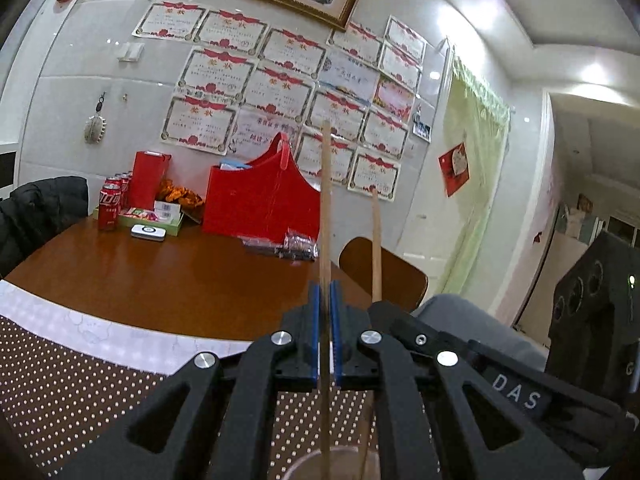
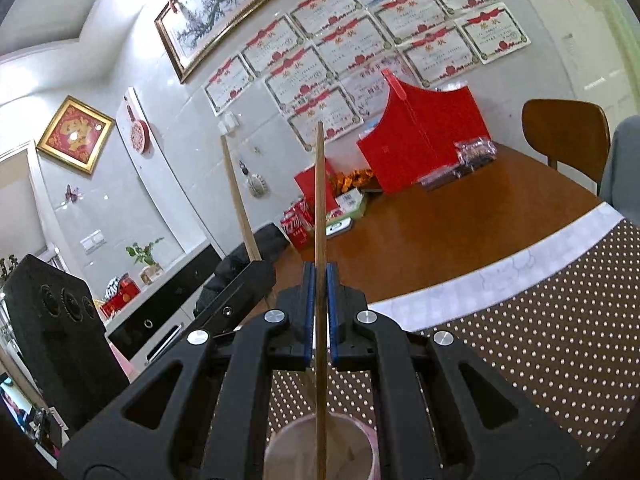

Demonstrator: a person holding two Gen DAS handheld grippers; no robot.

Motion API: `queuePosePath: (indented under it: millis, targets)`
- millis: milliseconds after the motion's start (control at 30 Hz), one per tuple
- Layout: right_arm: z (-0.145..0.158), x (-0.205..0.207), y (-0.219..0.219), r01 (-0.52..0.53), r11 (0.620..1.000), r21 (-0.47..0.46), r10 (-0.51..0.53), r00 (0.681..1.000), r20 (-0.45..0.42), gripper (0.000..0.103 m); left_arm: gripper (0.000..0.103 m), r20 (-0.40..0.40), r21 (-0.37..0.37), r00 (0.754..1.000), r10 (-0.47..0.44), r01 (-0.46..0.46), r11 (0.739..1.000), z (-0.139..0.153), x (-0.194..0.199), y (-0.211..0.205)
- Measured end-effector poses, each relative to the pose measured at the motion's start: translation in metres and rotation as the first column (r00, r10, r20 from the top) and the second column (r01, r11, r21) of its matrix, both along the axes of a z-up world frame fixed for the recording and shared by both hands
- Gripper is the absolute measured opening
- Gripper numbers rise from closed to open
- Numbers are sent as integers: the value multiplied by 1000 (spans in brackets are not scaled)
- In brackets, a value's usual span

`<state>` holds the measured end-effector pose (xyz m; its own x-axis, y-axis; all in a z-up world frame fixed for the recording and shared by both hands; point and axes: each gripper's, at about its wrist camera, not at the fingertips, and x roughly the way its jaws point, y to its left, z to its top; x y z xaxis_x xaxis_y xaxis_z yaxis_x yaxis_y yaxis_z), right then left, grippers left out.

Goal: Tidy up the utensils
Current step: 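Lift the held chopsticks over the pink cup and open both tools to drop them in, then move both open tools back down to the chopstick pile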

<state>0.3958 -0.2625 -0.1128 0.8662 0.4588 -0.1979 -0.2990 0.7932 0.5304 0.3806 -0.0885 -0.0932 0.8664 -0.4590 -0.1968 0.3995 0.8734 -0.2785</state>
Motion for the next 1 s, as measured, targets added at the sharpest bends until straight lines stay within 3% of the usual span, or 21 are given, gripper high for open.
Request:
queuePosePath:
  millis: [100,133,167,200,267,367,500,633,1000]
  targets:
    - [-4,-5,1,-21,1000,-17,20,999,-42,9,8,-16,32,1000,-14,15,999,1,-8,1]
    - [-4,-7,1,-19,1000,-22,18,998,-52,12,19,-18,43,1000,-15,16,999,2,-10,2]
    - [-3,-12,-2,-6,1000,-23,4,998,-64,27,29,-18,58,1000,2,0,998,4,-15,5]
    - [-2,-14,-5,13,1000,-21,-15,997,-75,56,34,-18,65,1000,7,-6,998,6,-19,8]
    - [0,-29,-22,65,998,20,-64,996,-69,87,66,-27,72,999,20,-18,997,12,-27,18]
    - [11,-51,-33,104,995,9,-104,994,-33,88,71,-15,79,999,49,-48,996,21,-44,32]
    - [22,-74,-38,127,992,-14,-127,991,-28,96,77,-20,117,994,108,-105,988,33,-68,49]
    - [28,-99,-37,142,989,-43,-144,989,-41,97,81,-42,163,983,179,-170,972,39,-90,66]
    - [20,-138,-6,80,981,-175,-105,985,-136,97,90,-131,279,929,347,-301,912,20,-138,106]
